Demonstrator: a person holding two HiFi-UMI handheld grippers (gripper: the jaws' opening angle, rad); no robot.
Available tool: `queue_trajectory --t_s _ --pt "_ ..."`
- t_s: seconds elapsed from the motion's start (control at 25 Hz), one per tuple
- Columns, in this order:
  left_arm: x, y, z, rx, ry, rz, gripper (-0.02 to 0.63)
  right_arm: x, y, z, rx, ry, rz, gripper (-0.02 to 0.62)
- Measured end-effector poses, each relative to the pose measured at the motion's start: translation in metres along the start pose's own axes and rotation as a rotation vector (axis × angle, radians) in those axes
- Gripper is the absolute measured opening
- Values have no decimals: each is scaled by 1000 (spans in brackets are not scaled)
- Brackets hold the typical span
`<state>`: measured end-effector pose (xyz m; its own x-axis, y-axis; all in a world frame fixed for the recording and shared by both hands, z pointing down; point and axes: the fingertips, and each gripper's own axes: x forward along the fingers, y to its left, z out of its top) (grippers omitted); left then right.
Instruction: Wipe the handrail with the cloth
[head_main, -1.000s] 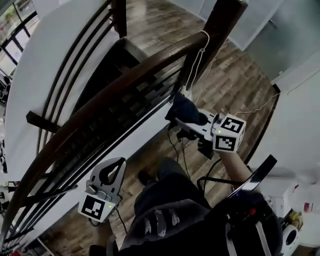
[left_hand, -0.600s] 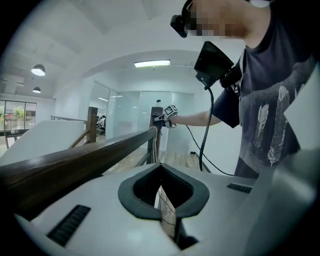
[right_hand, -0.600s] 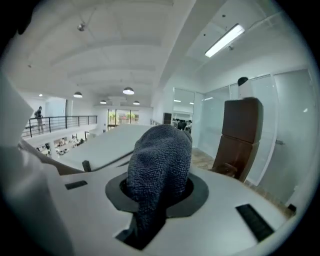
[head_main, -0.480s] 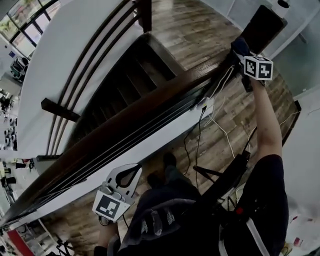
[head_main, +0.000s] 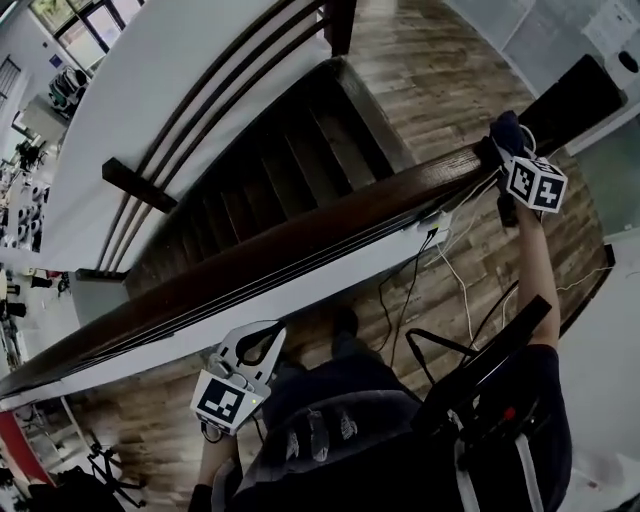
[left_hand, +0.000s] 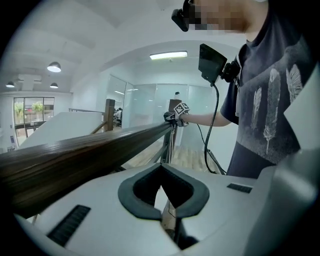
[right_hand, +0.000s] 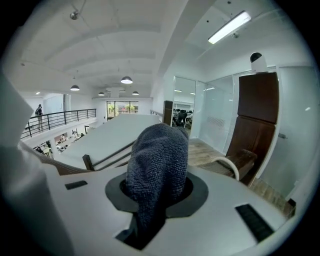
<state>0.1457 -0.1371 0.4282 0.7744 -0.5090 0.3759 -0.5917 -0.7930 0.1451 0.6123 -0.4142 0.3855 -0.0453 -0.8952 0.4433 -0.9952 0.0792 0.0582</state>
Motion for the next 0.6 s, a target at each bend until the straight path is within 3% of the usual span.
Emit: queue_trajectory --t_s 0.16,0.24,0.36,0.44,0.6 --pt "-57 36 -12 -44 -55 49 6 -9 64 2 144 1 50 67" --pt "-88 44 -28 -50 -64 26 6 -12 102 2 159 18 80 67" --pt "-131 40 -45 26 -18 -53 6 -26 165 -1 211 32 113 67" --pt "-154 36 -47 43 0 -86 6 -43 202 0 173 31 100 67" --pt "-189 43 -66 -25 26 -128 6 -61 275 1 102 30 101 67"
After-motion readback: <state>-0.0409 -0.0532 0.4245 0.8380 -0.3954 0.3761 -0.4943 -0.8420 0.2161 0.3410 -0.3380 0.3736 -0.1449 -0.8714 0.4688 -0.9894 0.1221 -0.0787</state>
